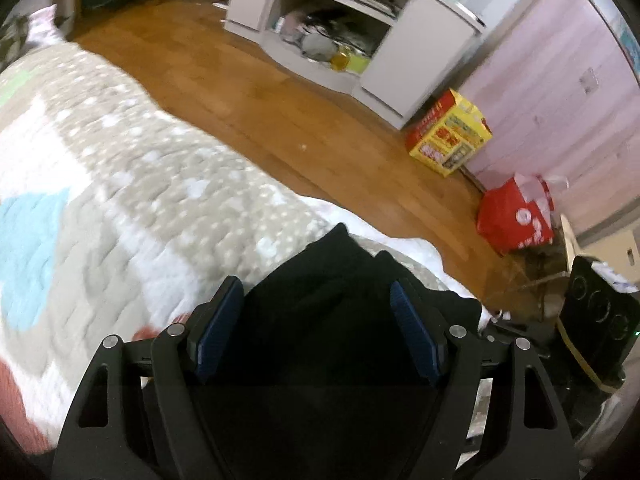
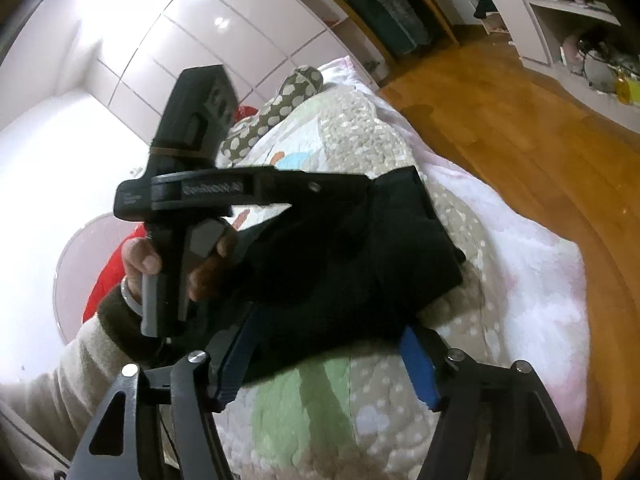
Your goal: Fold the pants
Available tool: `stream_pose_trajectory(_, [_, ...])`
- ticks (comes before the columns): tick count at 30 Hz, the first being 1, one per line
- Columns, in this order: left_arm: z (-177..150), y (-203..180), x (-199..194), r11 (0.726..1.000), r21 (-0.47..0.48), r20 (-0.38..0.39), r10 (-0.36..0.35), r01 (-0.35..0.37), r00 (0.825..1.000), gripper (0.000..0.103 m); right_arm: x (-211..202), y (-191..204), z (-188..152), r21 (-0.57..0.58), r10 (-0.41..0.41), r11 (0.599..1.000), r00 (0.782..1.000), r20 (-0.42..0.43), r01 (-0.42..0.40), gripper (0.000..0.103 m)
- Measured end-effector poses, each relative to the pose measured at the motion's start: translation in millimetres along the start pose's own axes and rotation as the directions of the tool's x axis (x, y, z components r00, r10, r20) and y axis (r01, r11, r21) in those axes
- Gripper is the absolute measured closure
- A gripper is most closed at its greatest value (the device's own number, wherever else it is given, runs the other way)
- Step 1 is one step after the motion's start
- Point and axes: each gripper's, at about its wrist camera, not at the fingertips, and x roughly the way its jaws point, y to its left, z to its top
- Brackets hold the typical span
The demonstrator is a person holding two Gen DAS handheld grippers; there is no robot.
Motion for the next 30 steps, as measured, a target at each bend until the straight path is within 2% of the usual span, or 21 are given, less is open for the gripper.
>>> stream_pose_trajectory(4, [7.7, -5.8, 10.7, 0.999, 0.038, -0.019, -0.036, 0.036, 0.999, 0.028, 5.5, -5.4, 5.0, 0.023, 0.017, 1.000, 0.999, 0.027, -0.018, 0.035])
stream_pose_trajectory(5, [9.6, -6.8, 12.4, 0.998, 0.041, -0.018, -0.045, 0.046, 0.999, 0.038, 8.1, -6.5, 6.9, 0.031, 0.024, 0.999, 0.999, 0.032, -0.025, 0.037])
stream_pose_trajectory(6, [11.7, -9.0, 16.6, 0.998, 0.045, -0.025, -0.046, 0.047, 0.999, 0.046, 9.6, -7.9, 8.5, 0.036, 0.023, 0.999, 0.999, 0.034, -0.025, 0.045])
stream_pose_trajectory(7, [12.1, -10.2, 19.9, 0.998, 0.047, -0.031, -0.038, 0.039, 0.999, 0.059, 11.9, -7.8, 10.7, 0.021, -0.001, 1.000, 1.000, 0.029, 0.001, 0.054])
stream_pose_trajectory(8, [12.1, -11.1, 23.6, 0.998, 0.051, -0.032, -0.019, 0.021, 0.999, 0.062, 13.5, -7.2, 12.4, 0.007, -0.024, 1.000, 0.999, 0.027, 0.024, 0.070])
stream_pose_trajectory(9, [11.1, -13.9, 27.2, 0.998, 0.063, -0.027, -0.002, 0.004, 1.000, 0.064, 14.8, -8.5, 13.7, 0.006, -0.037, 0.999, 0.999, 0.028, 0.037, 0.078])
stream_pose_trajectory(13, [12.6, -12.4, 11.3, 0.999, 0.042, 0.019, 0.000, -0.001, 1.000, 0.084, 15.7, -0.4, 19.9, -0.010, -0.028, 1.000, 0.999, 0.037, 0.028, 0.089])
stream_pose_trajectory(15, [14.1, -8.2, -4.3, 1.000, 0.025, 0.048, -0.006, 0.005, 0.999, 0.091, 11.4, 12.5, 25.8, -0.035, 0.005, 0.999, 0.999, 0.053, -0.004, 0.092])
stream_pose_trajectory(20, [10.7, 2.5, -77.5, 1.000, -0.017, 0.184, 0.022, -0.019, 0.983, 0.092, -1.6, 79.2, 46.0, -0.230, 0.049, 0.973, 0.995, 0.092, -0.027, 0.092])
stream_pose_trajectory(22, [-4.7, 12.1, -118.3, 0.997, -0.061, 0.258, 0.053, -0.038, 0.965, 0.092, -0.2, 109.2, 45.3, -0.312, 0.077, 0.949, 0.994, 0.082, -0.047, 0.092])
stream_pose_trajectory(24, [-25.5, 27.4, -148.6, 0.991, -0.124, 0.297, 0.085, -0.050, 0.951, 0.092, 11.4, 136.6, 36.8, -0.382, 0.100, 0.921, 0.994, 0.049, -0.074, 0.092])
stream_pose_trajectory(26, [-54.6, 50.5, -174.6, 0.971, -0.230, 0.321, 0.146, -0.073, 0.936, 0.092, 33.3, 161.6, 21.8, -0.438, 0.135, 0.890, 0.991, -0.017, -0.129, 0.092])
stream_pose_trajectory(28, [-95.1, 78.7, -196.2, 0.932, -0.356, 0.335, 0.194, -0.067, 0.922, 0.092, 64.8, 183.7, -2.2, -0.484, 0.150, 0.857, 0.984, -0.098, -0.179, 0.091])
stream_pose_trajectory(29, [-116.6, 90.2, -203.0, 0.911, -0.407, 0.340, 0.218, -0.066, 0.915, 0.092, 80.8, 190.0, -14.3, -0.494, 0.149, 0.845, 0.978, -0.145, -0.202, 0.079])
stream_pose_trajectory(30, [-138.1, 101.1, -209.7, 0.888, -0.454, 0.339, 0.246, -0.071, 0.908, 0.092, 99.6, 194.3, -28.5, -0.492, 0.133, 0.842, 0.969, -0.208, -0.221, 0.051])
